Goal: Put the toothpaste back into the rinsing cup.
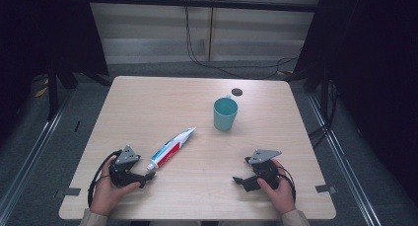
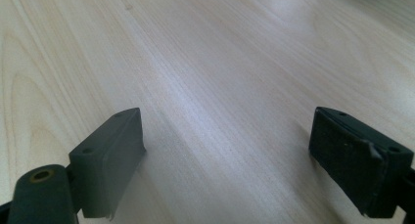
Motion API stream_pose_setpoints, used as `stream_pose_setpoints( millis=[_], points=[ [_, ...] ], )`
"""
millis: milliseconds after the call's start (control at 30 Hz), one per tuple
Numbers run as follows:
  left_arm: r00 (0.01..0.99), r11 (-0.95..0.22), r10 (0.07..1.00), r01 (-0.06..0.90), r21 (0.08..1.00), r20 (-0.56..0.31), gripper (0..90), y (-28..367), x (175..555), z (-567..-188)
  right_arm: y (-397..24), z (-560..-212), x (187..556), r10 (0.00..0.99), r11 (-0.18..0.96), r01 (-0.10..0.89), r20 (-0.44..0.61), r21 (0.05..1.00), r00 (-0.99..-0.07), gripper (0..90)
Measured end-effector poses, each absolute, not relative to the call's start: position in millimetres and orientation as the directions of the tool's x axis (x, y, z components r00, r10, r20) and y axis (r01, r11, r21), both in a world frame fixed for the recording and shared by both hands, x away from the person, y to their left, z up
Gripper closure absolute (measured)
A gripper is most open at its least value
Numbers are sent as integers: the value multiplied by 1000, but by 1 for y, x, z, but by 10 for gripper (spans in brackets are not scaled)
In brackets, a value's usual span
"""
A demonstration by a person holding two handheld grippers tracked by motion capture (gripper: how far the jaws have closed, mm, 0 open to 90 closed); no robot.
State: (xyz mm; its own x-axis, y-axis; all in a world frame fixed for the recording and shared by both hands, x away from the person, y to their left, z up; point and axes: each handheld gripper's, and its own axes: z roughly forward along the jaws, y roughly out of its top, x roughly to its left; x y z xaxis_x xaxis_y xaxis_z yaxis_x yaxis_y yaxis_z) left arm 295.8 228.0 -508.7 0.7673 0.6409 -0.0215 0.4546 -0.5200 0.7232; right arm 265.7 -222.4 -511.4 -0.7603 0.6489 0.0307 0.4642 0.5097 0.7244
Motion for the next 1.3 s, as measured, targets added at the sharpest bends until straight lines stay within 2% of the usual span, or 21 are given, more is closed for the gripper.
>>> stream_pose_setpoints(
  millis=[233, 467, 567, 633, 700, 733, 900, 1300],
  points=[
    [762, -516, 647, 464, 720, -27, 137, 228, 296, -508, -222, -511, 266, 649, 509, 465, 32, 724, -760, 125],
    [735, -545, 672, 573, 613, -90, 187, 222, 302, -493, -222, -511, 266, 648, 509, 464, 31, 725, -761, 125],
    [742, -582, 666, 582, 569, -78, 201, 216, 306, -487, -223, -511, 266, 648, 509, 464, 32, 725, -761, 125],
    [747, -600, 656, 604, 525, -109, 201, 211, 313, -482, -222, -511, 266, 649, 509, 465, 32, 725, -760, 125],
    [757, -619, 643, 603, 503, -116, 201, 207, 316, -480, -222, -511, 266, 649, 509, 465, 32, 725, -760, 125],
    [763, -648, 639, 599, 471, -91, 201, 202, 320, -477, -222, -511, 266, 649, 509, 465, 32, 725, -760, 125],
    [760, -661, 642, 614, 431, -98, 202, 192, 331, -469, -222, -511, 266, 649, 509, 465, 32, 725, -760, 125],
    [779, -703, 621, 604, 376, -90, 223, 166, 351, -457, -222, -511, 266, 649, 509, 465, 32, 724, -760, 125]
  ],
)
